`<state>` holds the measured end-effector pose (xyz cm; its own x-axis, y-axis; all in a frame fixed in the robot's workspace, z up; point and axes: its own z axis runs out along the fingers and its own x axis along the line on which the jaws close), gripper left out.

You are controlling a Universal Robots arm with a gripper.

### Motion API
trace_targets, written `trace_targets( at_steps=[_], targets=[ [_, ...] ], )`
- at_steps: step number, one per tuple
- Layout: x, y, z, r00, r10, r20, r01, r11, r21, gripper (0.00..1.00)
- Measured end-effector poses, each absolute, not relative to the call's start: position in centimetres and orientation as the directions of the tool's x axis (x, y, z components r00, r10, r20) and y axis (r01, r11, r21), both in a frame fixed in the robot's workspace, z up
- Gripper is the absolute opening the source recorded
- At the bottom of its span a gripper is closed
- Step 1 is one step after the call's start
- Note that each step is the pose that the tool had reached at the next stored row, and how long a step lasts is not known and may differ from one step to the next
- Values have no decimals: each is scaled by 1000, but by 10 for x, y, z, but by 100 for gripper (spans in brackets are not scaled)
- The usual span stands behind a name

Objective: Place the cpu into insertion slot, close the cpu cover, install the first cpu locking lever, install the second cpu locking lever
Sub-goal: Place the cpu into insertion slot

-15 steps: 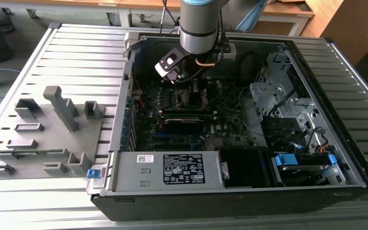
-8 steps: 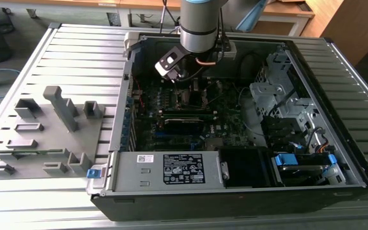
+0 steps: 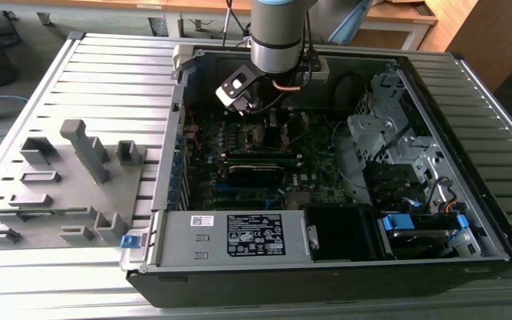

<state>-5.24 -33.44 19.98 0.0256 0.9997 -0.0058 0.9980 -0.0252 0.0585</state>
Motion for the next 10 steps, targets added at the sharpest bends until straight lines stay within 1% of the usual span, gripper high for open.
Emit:
trace_targets(
  at_steps=[10],
  targets=[
    [-51, -334, 199, 26, 1000, -6, 998, -25, 59, 54]
  ],
)
